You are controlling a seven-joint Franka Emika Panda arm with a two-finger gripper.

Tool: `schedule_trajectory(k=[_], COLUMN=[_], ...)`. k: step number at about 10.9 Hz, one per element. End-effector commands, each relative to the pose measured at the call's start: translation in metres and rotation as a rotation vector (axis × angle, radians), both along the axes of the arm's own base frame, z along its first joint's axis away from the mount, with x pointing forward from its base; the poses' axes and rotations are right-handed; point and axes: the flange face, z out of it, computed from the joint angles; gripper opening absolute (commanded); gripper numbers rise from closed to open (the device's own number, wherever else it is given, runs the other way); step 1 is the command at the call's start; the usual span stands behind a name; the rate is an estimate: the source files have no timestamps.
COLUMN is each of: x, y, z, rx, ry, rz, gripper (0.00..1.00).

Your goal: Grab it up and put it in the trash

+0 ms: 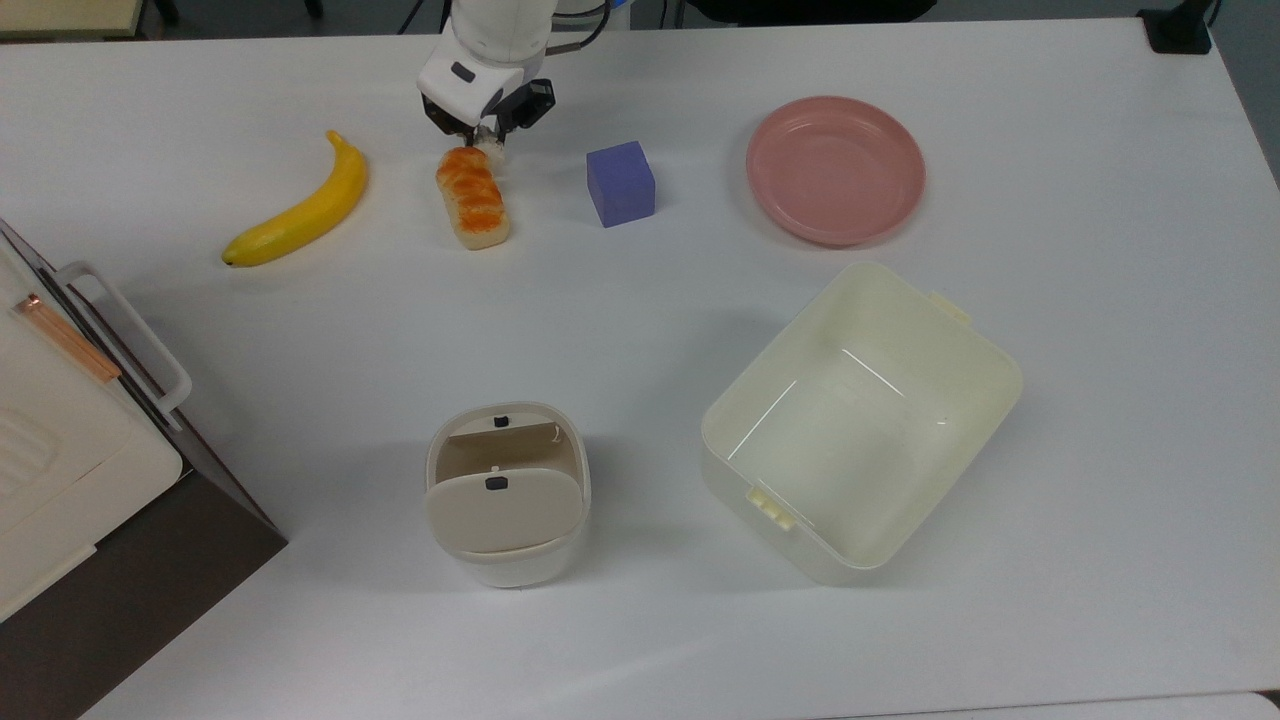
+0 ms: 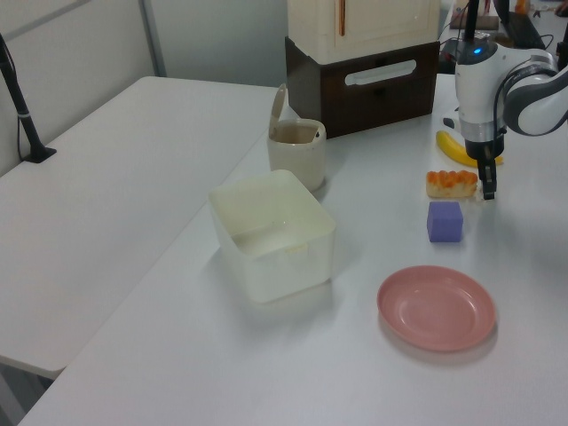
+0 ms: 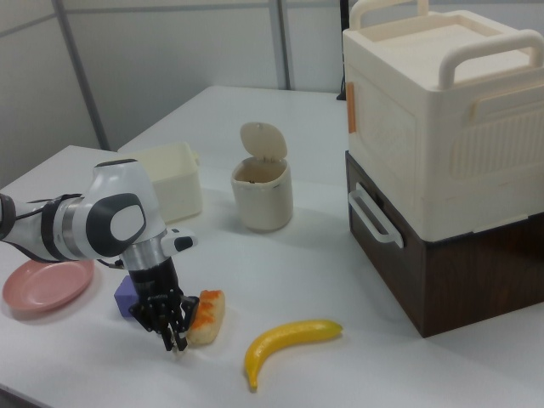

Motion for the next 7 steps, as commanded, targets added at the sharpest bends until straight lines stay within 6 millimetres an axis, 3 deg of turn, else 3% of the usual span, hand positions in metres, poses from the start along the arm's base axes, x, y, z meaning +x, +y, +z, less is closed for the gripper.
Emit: schedule_trajectory(k=[1, 5, 7], x=[0.006, 0.04, 0.062], y=[-0.001, 0.04, 0.044], z=[0.013, 0.103, 0.145], rx=[-0.001, 0.034, 0.109], ry=[0.002, -0.037, -0.122], rz=[0.059, 0.119, 0.075], gripper=[0.08, 0.06, 0.06])
